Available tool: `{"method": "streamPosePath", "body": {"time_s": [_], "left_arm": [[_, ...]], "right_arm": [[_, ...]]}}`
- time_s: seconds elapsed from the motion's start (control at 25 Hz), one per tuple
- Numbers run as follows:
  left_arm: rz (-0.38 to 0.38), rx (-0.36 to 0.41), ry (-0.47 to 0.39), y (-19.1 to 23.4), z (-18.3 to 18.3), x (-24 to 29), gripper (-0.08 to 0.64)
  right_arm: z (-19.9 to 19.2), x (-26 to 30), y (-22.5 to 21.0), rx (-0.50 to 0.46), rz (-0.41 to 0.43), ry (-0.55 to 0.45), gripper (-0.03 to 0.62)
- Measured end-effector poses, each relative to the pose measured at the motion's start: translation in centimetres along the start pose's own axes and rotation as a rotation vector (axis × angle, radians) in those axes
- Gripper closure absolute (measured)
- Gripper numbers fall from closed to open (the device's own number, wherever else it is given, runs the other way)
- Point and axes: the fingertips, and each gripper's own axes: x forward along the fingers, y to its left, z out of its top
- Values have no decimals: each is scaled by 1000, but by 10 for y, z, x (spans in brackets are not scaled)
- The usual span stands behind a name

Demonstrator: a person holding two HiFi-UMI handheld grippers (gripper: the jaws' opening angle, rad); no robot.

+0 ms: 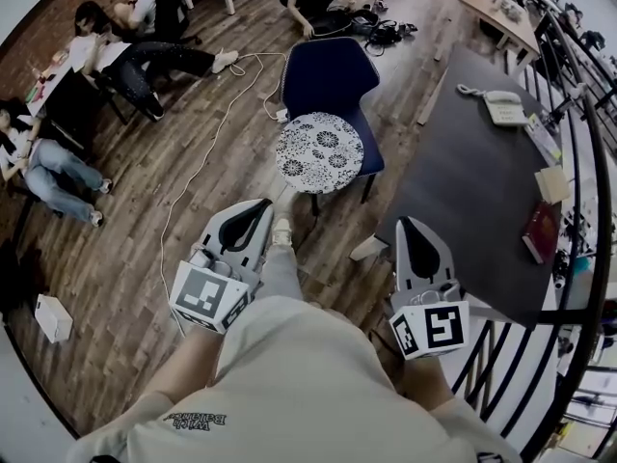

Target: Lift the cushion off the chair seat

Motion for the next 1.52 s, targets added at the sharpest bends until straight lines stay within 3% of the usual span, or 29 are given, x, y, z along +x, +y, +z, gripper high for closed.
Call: {"method": "streamPosePath", "body": {"time_s": [0.28,0.64,1.52], "left_arm": [[22,-18,-14,33,-14,21,555],[-6,-53,63,92,-48,73,555],[-101,-64,154,253,-50,219,555]], "right_arm": [[-12,41,-2,-10,17,22,591],[-37,114,-16,27,-1,91,591],[-38,337,-63,41,-39,181,589]]}}
